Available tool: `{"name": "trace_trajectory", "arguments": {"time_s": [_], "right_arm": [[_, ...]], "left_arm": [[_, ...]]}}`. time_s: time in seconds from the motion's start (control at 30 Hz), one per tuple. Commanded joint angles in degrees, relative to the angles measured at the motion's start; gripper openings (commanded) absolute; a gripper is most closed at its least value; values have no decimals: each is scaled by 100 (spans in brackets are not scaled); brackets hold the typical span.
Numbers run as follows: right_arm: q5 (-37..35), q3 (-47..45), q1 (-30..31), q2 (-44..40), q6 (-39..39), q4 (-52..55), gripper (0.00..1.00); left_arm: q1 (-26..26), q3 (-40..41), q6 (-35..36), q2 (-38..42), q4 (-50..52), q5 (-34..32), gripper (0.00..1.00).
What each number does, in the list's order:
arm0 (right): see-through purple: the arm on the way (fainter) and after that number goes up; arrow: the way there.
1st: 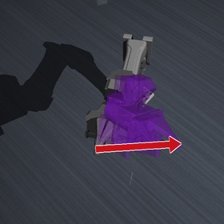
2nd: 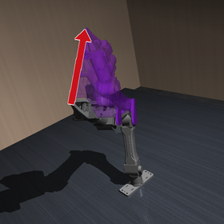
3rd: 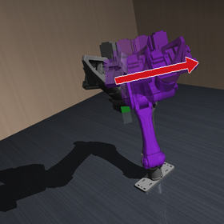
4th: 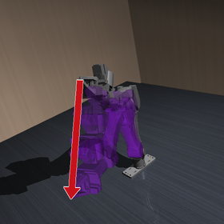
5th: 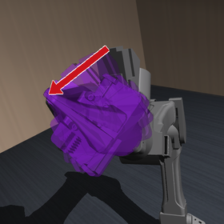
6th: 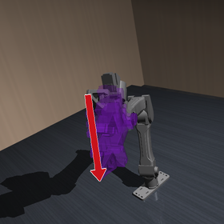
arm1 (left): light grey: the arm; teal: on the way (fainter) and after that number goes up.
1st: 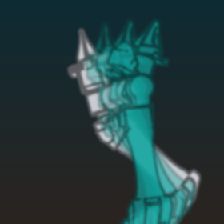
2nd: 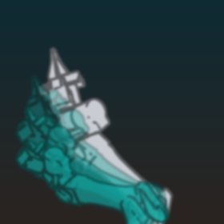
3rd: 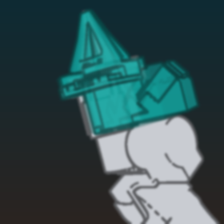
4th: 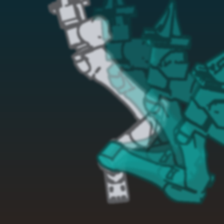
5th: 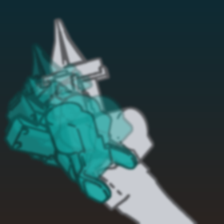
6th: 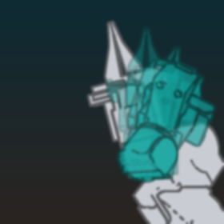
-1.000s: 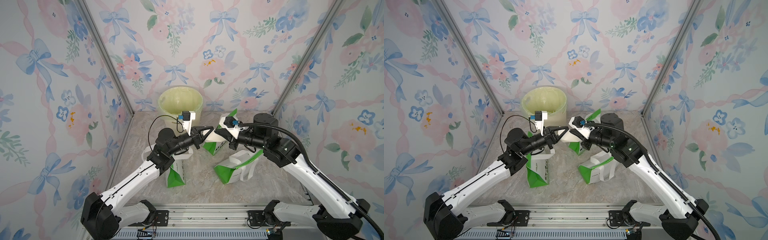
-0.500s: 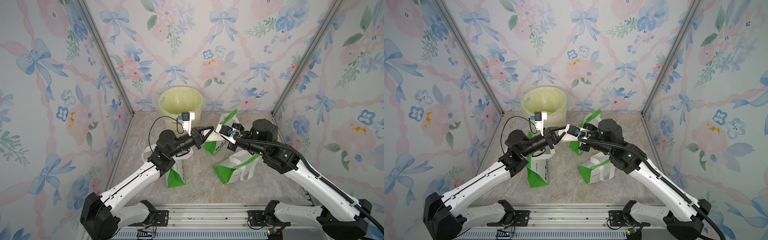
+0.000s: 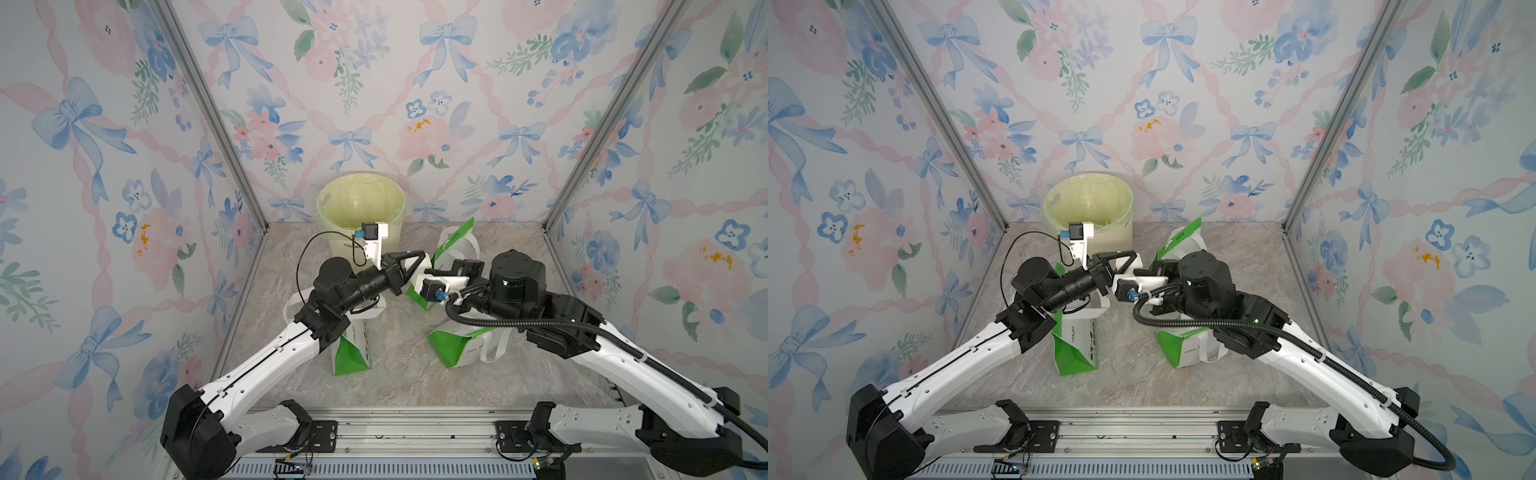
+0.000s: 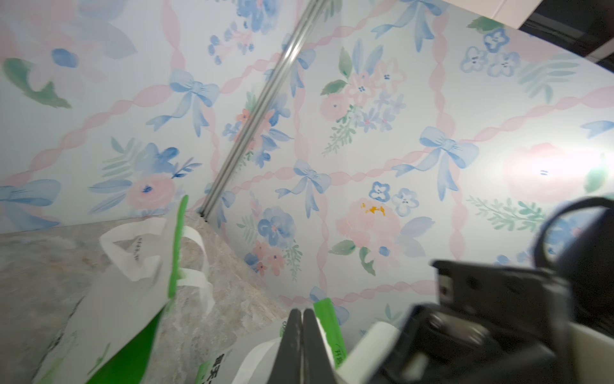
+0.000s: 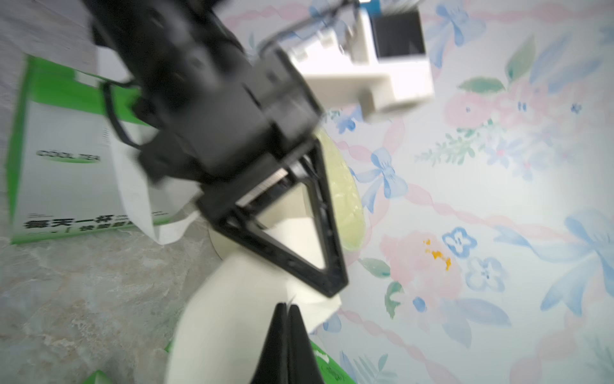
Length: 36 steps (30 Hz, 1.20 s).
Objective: Shred takeout receipts and throw away
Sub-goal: Shred the takeout receipt.
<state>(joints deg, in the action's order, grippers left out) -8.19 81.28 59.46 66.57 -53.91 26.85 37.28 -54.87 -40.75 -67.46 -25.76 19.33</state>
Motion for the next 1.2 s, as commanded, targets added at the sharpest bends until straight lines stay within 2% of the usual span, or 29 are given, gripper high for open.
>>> {"name": "trace_trajectory", "arguments": {"time_s": [0.0,0.13,0.27,0.53,0.73,0.9,1.07,1.17], "right_arm": [[-28,193,392,-86,-716,425,0],[81,265,430,-99,-493,558,0],[476,381,426,-109,129,568,0],[2001,706,-169,-260,2235,108,0],[2696,424,-826,-434,3501,-820,0],[2665,-3,-1427,-503,4256,-1535,0],[2416,-368,-1859,-448,4769,-1962,0],[2275,-388,-1959,-270,5091,-2112,0]], "left_arm": [[-74,-156,74,-142,412,-658,0],[-77,-243,128,-196,485,-676,0],[-82,-260,205,-219,519,-729,0],[-102,-271,339,-307,546,-826,0],[-115,-283,396,-331,543,-861,0],[-115,-376,536,-257,560,-871,0],[-197,-883,1168,-184,840,-1292,0],[-346,-1160,1308,-265,853,-1520,0]]}}
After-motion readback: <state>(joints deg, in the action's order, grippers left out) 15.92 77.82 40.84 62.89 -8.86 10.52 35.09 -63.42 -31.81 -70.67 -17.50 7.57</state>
